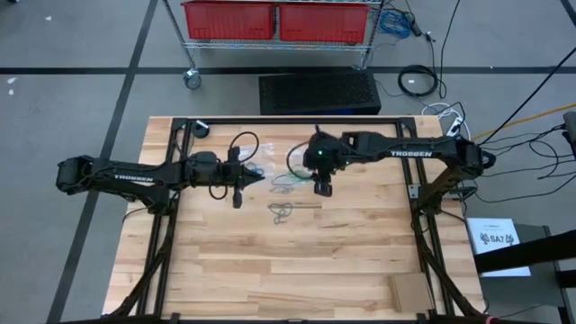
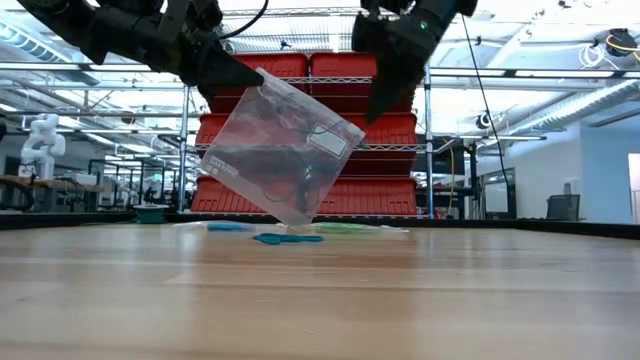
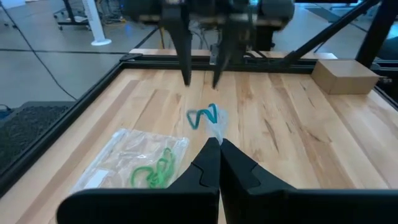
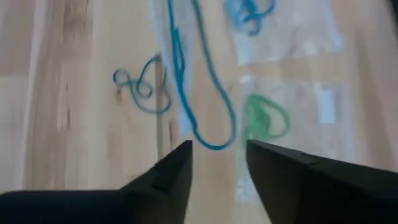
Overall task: Sort rubber bands
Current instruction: Put the blue rubber band into the transparent zip bag
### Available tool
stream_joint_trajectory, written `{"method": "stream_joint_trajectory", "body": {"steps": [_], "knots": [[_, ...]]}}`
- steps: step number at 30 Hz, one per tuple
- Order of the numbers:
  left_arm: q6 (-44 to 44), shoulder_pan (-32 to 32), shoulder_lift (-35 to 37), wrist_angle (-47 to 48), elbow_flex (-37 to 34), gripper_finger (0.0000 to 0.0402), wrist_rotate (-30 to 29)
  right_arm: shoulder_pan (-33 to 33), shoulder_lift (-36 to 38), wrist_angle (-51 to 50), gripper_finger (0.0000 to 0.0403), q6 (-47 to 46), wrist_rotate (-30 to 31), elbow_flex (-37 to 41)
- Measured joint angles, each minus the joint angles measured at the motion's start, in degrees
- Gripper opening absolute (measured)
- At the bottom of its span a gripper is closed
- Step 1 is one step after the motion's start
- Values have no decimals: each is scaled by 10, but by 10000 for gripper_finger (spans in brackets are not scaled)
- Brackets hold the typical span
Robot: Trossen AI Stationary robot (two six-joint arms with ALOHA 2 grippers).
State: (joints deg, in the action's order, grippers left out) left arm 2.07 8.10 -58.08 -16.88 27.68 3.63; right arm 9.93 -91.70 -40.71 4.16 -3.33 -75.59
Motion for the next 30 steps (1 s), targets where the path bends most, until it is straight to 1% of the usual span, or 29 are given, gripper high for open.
{"method": "stream_joint_trajectory", "body": {"steps": [3, 6, 8, 10, 12, 14, 16, 19, 20, 21, 23, 27, 30], "knots": [[0, 0, 0, 0, 0, 0, 2, -11, 0, 45, 193, -3, 8, 41], [2, 0, 0, -1, 0, 0, 2, -20, -1, 98, 221, 2, 35, 79], [2, 0, 0, -3, 0, 0, 3, -23, -1, 132, 228, 10, 36, 95], [2, 0, 0, -3, 0, 0, 2, -27, -1, 153, 225, 17, 36, 104], [2, 0, 0, -5, 0, 0, 2, -30, -1, 161, 208, 26, 37, 106], [2, 0, 0, -6, 0, 0, 3, -33, -1, 161, 175, 31, 46, 106], [2, 0, 0, -5, 0, 0, 3, -34, -1, 156, 125, 36, 55, 106], [2, 0, 0, -5, 0, 0, 3, -35, -1, 144, 37, 40, 66, 106], [2, 0, 0, -4, 0, 0, 3, -35, -1, 138, 19, 42, 71, 106], [2, 0, 0, -3, 0, 0, 3, -36, -1, 134, 13, 44, 81, 106], [2, 0, 0, -3, 0, 0, 3, -37, -1, 128, 17, 43, 96, 106], [1, 0, 0, -2, 0, 0, 3, -40, 0, 123, 11, 42, 101, 106], [1, 0, 0, -2, 0, 0, 4, -48, 2, 114, 3, 46, 154, 97]]}}
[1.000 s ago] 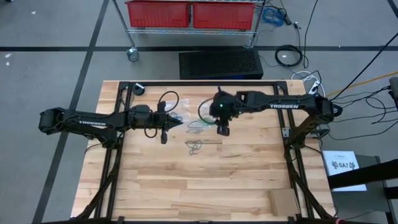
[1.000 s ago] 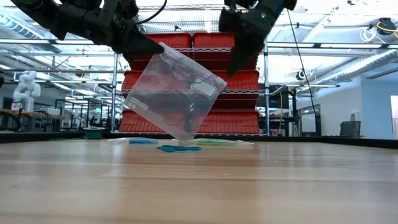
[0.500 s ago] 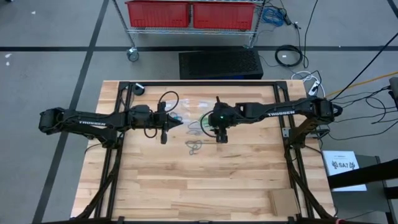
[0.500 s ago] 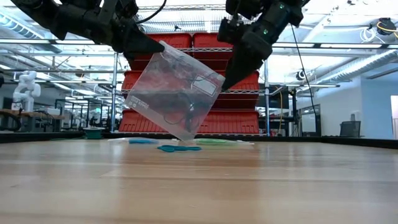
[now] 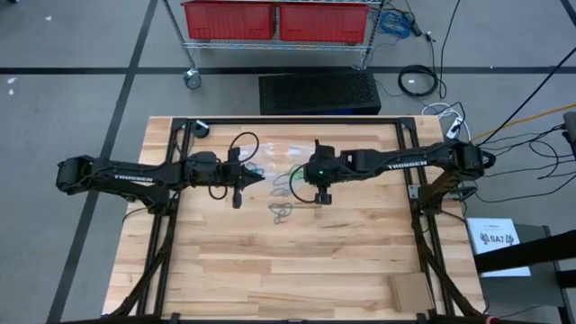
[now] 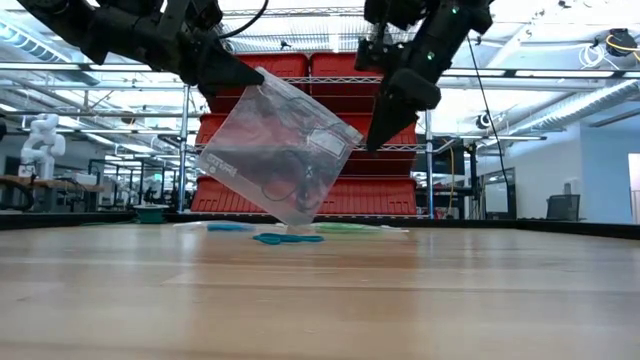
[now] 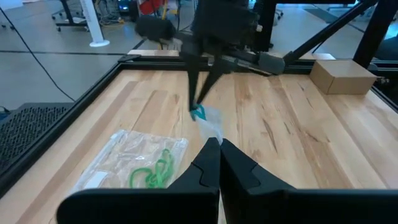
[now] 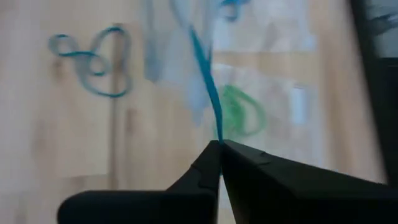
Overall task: Sort rubber bands
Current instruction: Put the blue rubber band into the transparent zip bag
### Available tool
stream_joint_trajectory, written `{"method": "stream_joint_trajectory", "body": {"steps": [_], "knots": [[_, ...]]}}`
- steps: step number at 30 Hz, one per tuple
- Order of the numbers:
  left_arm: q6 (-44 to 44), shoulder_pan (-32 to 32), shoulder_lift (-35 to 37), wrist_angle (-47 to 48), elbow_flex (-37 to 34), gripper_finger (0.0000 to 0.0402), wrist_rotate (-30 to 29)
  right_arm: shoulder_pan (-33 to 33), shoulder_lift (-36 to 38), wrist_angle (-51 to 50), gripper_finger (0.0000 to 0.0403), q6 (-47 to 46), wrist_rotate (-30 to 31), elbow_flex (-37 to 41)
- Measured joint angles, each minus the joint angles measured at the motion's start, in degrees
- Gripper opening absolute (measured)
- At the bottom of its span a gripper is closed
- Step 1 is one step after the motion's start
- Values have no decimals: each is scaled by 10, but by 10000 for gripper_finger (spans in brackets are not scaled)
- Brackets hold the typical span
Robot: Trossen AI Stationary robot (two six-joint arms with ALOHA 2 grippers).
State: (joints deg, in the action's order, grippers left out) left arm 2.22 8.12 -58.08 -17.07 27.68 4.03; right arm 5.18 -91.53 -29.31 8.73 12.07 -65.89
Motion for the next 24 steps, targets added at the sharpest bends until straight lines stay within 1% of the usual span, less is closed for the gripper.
{"method": "stream_joint_trajectory", "body": {"steps": [3, 8, 11, 14, 24], "knots": [[0, 0, 0, 0, 0, 0, 5, -5, 4, -8, 3, 8, 29, -21], [-1, 0, 0, 0, 0, 0, 5, -18, 5, -8, 2, 27, 29, -66], [-3, -1, 0, 0, 0, 0, 5, -28, 5, -2, 1, 35, 16, -86], [-3, -1, 0, 0, 0, 0, 5, -35, 5, 20, 1, 41, -2, -87], [-3, -1, 0, -3, 0, 0, 6, -35, -33, 81, 0, 59, -7, -87]]}}
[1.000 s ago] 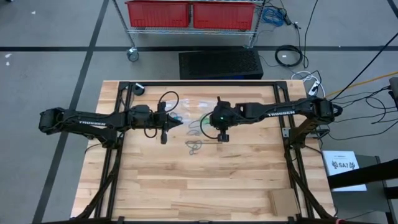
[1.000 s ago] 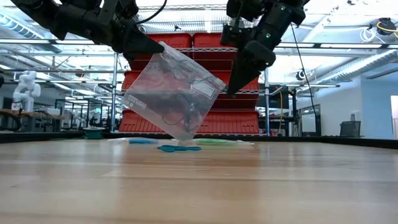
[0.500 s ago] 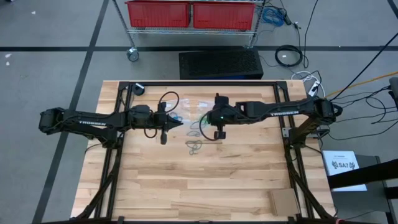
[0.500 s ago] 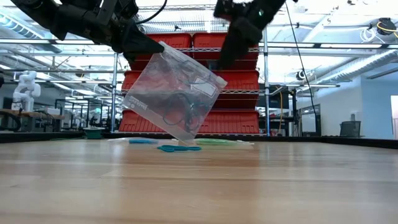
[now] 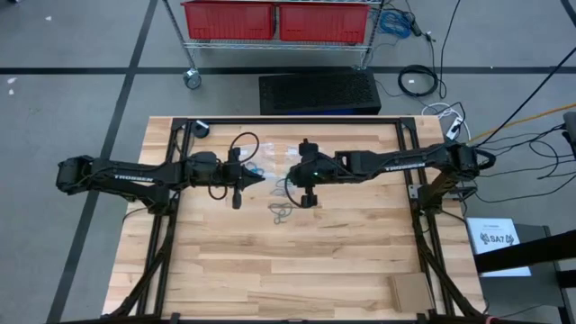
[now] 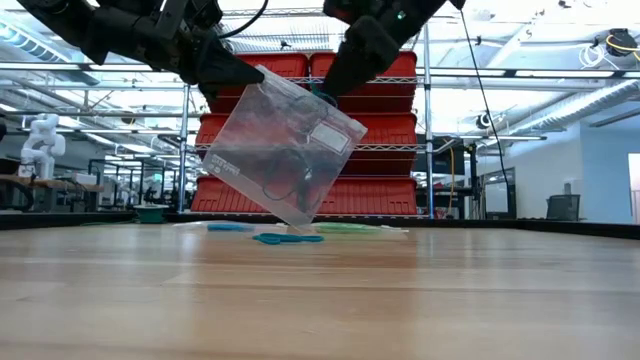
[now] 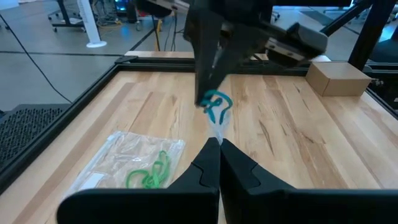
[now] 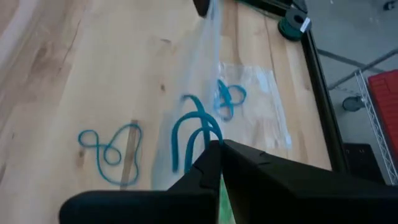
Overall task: Sort rubber bands
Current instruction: Put the blue rubber band into the transparent zip bag
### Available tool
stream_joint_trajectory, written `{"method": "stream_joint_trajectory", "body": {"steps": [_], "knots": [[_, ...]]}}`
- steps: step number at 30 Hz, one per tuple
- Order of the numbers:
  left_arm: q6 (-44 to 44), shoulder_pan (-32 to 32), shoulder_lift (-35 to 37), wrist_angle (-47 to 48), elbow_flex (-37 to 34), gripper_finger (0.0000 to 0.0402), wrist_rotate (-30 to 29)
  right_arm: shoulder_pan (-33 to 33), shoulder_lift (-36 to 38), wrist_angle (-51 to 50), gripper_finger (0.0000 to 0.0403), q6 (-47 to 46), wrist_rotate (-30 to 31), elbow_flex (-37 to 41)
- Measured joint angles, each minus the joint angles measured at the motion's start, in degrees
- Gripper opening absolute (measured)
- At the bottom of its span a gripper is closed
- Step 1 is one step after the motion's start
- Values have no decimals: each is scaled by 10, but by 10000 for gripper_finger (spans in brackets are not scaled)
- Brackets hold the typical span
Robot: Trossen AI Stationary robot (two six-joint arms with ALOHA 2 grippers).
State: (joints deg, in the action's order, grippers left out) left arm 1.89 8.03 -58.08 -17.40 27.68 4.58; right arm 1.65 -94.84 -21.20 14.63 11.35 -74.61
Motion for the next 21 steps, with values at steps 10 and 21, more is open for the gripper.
{"method": "stream_joint_trajectory", "body": {"steps": [10, 21], "knots": [[0, 0, 0, 1, 0, 0, 0, -13, -6, 23, 0, -17, -26, -9], [-1, -4, 0, -1, 0, 0, -1, -12, -17, 34, 0, -26, -27, -10]]}}
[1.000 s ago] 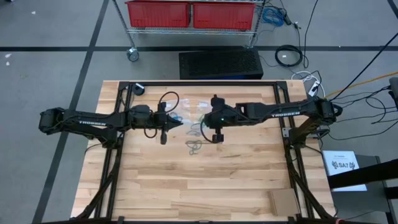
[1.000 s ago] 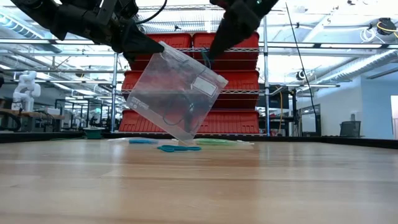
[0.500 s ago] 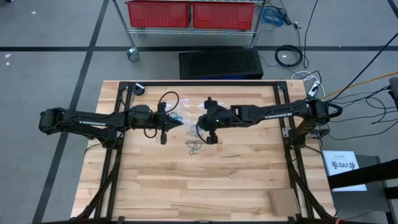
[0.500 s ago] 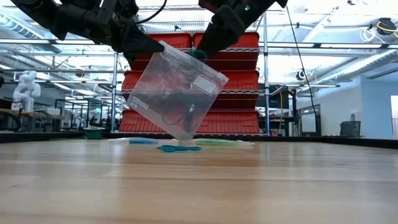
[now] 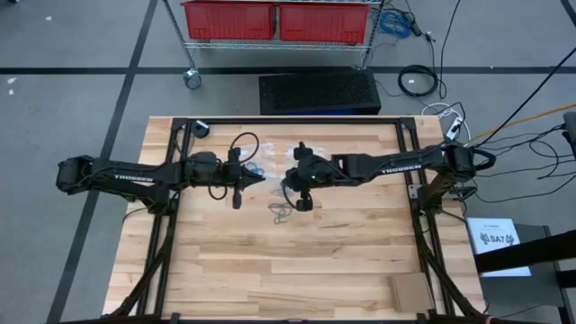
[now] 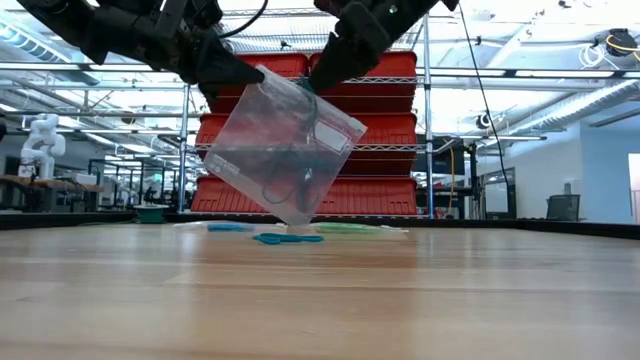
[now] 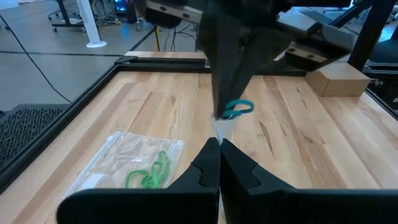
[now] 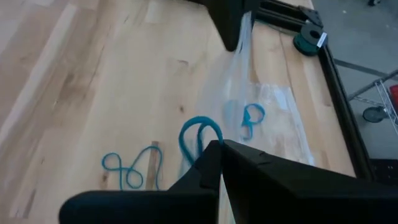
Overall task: Sort rubber bands
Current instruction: Put the blue rubber band into the transparent zip bag
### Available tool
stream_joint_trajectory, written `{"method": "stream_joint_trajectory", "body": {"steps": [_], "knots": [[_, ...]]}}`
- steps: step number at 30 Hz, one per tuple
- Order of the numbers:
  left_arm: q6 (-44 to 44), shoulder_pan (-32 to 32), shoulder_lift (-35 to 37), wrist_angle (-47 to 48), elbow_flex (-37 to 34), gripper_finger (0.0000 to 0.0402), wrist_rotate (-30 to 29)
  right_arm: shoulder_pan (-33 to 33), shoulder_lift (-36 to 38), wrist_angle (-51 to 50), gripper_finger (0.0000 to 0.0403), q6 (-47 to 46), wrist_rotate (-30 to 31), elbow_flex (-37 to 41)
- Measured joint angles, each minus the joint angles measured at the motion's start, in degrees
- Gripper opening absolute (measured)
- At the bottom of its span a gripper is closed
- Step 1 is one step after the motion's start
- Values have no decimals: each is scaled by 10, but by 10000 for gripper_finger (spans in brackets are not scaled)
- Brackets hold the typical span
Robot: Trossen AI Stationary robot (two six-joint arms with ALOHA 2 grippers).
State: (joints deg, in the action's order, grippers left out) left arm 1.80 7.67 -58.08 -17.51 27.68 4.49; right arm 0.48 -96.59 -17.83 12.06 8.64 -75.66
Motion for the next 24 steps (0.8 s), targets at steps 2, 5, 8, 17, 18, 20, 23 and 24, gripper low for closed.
{"method": "stream_joint_trajectory", "body": {"steps": [2, 5, 8, 17, 18, 20, 23, 24], "knots": [[0, -2, 0, -1, 0, 0, 0, 4, 0, 1, 0, -1, -1, 0], [0, -3, 0, -1, 0, 0, 0, 11, 0, 8, 0, -12, -19, 0], [0, -3, 0, -1, 0, 0, 0, 19, 0, 18, 0, -24, -29, 0], [0, -3, 0, -1, 0, 0, 2, 42, 0, 22, 26, -69, -105, 0], [0, -3, 0, -2, 0, 0, 6, 44, 0, 22, 33, -70, -105, 0], [0, -3, 0, -7, 0, 0, 15, 47, 0, 22, 47, -75, -105, 0], [0, -4, 0, -12, 0, 0, 26, 50, 0, 22, 70, -83, -105, 0], [0, -6, 0, -12, 0, 0, 26, 51, 0, 22, 76, -84, -105, 0]]}}
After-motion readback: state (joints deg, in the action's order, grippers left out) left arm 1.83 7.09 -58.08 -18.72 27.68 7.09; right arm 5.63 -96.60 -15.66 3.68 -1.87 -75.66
